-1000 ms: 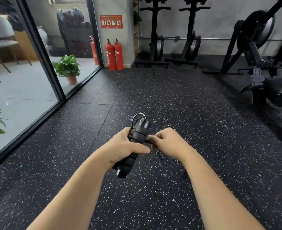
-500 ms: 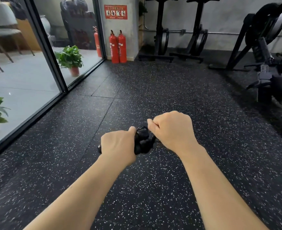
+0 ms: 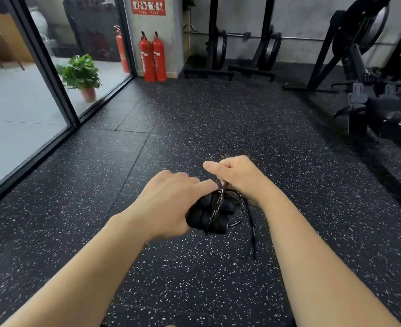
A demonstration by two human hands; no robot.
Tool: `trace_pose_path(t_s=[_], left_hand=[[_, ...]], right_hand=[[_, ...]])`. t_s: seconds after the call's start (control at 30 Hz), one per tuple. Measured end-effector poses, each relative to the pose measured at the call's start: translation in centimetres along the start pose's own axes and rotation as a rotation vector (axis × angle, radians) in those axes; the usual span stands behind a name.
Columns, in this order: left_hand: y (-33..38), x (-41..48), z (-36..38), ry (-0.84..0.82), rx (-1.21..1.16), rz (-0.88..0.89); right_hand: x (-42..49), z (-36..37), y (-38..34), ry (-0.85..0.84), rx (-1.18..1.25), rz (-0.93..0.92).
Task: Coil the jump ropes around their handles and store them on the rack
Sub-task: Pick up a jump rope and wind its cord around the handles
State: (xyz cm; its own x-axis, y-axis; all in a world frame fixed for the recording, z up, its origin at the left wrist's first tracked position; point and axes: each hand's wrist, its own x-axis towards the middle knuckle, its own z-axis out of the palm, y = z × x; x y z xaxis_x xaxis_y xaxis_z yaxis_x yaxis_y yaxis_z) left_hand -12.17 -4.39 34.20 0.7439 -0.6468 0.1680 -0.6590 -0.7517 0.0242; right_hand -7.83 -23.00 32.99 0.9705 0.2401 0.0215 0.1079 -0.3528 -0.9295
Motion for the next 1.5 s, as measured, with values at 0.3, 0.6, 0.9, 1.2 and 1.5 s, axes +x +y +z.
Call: trace_pose_path(t_s=[0.3,0.6,0.9,1.2,1.5], left_hand=[[0.6,0.2,0.4,0.173,-0.25,-0.386],[-1.9,0.7,1.4,0.162,-0.206,-0.784],[-2.7,0.8,1.5,0.12,-0.217,-0.87],[-2.4,1.3,1.2,0.055,-0.244,-0.701],[-2.1,1.4,0.9,0.057,-0.313,-0.714]], right_hand=[[0.4,3.8,0.4,-0.002,0.459,0.326],[-0.1,6.5,0.0,0.262,-0.294,0.084],[-0.8,6.3,-1.3,0.185,-0.125,-0.039],[-1.5,5.2,-1.2,0.286,-0.261,-0.076],[-1.8,4.8,-1.1,0.281,-0.273,-0.07]])
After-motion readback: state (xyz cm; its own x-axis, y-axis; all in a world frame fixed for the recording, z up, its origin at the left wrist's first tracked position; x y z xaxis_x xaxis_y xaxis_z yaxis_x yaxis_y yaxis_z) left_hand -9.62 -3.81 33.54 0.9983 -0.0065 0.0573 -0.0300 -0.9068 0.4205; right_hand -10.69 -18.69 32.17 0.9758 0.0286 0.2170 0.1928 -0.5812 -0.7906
